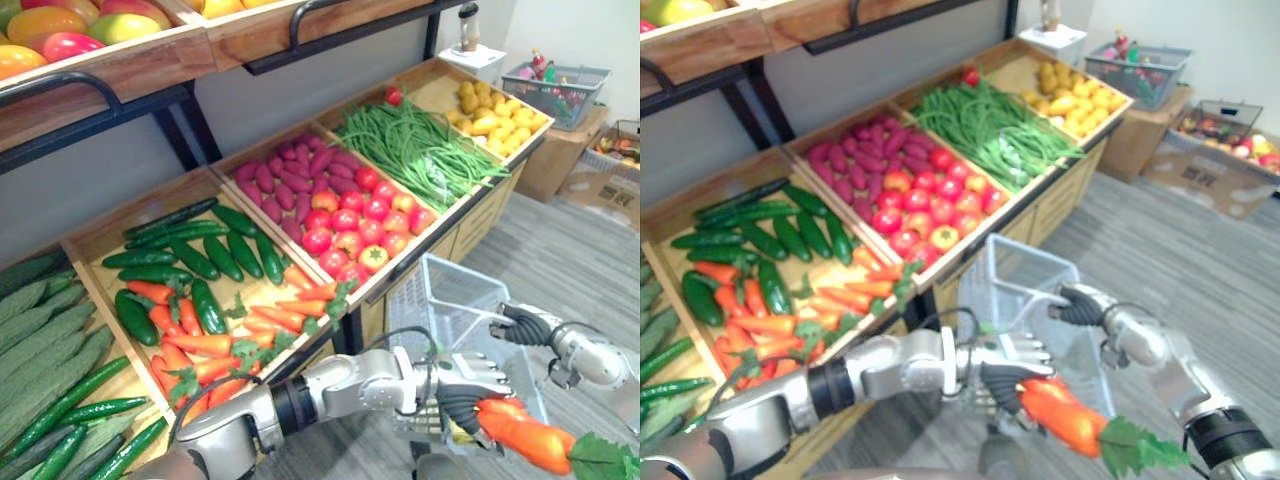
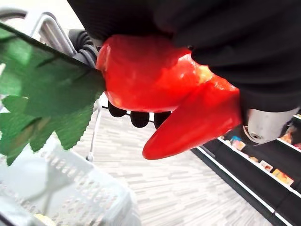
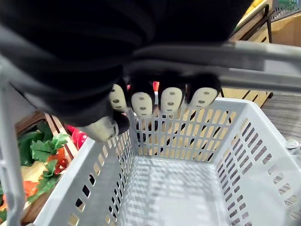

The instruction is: Pick vegetable in the basket

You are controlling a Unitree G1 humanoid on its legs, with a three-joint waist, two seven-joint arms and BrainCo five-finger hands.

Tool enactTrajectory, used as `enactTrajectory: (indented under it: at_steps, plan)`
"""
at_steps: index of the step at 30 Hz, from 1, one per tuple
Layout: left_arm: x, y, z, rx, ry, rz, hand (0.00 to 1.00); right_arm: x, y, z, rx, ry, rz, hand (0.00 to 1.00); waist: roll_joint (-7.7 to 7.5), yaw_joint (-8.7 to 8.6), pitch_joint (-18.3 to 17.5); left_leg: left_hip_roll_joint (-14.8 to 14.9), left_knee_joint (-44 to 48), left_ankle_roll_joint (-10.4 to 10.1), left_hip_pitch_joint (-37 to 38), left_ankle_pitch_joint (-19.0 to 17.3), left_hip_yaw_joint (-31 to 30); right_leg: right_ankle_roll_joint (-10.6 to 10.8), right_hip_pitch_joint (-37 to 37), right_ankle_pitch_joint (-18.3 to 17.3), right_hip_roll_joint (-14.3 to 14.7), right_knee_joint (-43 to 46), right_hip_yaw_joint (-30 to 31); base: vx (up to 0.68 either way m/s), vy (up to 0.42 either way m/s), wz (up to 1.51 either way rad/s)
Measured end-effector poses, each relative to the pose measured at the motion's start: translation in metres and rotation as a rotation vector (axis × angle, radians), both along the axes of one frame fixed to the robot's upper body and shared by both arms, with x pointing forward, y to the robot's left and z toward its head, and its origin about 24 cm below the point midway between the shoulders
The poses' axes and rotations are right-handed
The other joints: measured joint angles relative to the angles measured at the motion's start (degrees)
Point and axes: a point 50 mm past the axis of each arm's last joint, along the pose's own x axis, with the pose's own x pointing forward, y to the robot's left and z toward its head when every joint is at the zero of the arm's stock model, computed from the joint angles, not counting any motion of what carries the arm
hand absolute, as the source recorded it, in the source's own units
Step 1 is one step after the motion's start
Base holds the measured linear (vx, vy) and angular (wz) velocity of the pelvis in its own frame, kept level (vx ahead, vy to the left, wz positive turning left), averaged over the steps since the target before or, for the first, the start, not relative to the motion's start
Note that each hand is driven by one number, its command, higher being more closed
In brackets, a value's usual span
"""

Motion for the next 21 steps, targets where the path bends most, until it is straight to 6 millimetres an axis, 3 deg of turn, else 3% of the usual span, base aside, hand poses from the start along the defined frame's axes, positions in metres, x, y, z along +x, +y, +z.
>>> enactTrajectory:
  at_steps: [15, 21]
  plan:
    - [0.022, 0.004, -0.054, 0.254, 0.024, 0.150, 1.00, 0.006, 0.034, 0.008, 0.062, 0.001, 0.122, 1.00, -1.62, -2.81, -0.1, -0.6, -1.4, 0.0, 1.7, 0.0, 3.6, -0.3, -0.2, 1.5, 1.3, -2.8, 2.7, -0.04, 0.004, -0.11]
    - [0.027, 0.004, -0.063, 0.285, 0.036, 0.195, 1.00, 0.005, 0.044, 0.015, 0.117, -0.010, 0.156, 1.00, -2.54, -3.40, 0.0, -1.4, -2.0, -0.1, 2.3, 0.1, 4.6, -0.1, -0.4, 1.7, 1.4, -3.5, 3.7, -0.05, 0.009, -0.09]
